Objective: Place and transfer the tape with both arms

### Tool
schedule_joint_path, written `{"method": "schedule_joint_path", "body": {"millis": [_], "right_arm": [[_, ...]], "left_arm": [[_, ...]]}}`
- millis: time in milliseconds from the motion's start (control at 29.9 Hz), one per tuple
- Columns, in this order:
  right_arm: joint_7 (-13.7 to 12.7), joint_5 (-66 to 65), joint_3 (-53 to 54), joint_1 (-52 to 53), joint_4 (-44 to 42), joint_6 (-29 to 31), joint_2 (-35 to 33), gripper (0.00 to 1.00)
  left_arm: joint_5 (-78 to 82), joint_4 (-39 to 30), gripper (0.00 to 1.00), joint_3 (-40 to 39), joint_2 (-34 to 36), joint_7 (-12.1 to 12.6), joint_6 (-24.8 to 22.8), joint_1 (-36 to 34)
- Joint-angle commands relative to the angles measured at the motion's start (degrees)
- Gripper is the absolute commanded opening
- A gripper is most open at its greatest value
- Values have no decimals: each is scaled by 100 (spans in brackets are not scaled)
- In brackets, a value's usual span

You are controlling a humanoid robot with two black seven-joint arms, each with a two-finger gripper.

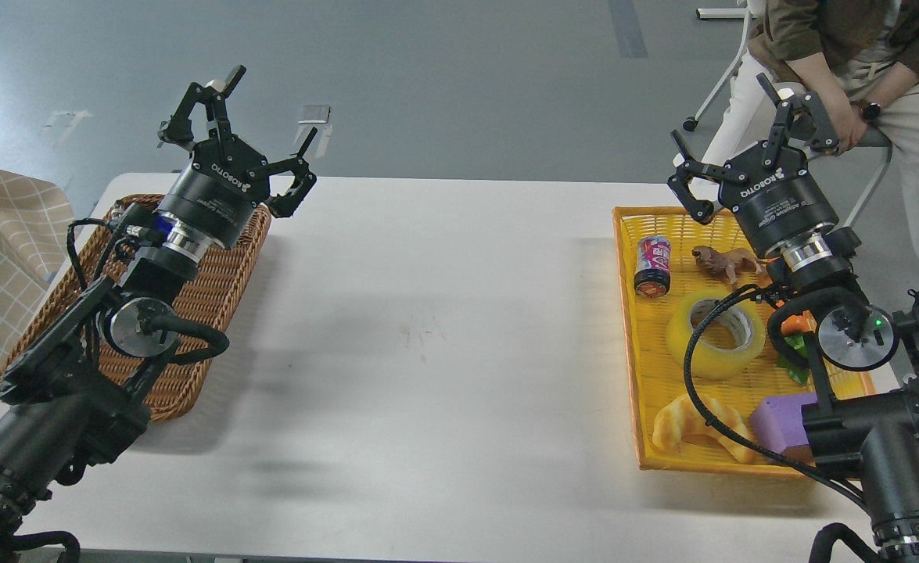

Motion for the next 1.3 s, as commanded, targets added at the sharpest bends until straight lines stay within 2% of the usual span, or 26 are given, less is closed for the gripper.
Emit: {"method": "schedule_joint_path", "body": {"millis": [0, 1270], "right_arm": [[0, 0, 0, 9, 0, 0, 0, 100], [0, 9, 17, 44, 26, 0, 0, 100]], "left_arm": [[1, -1, 98, 0, -2, 1, 0, -9], [-7, 8, 98, -17, 24, -7, 0, -9]]}}
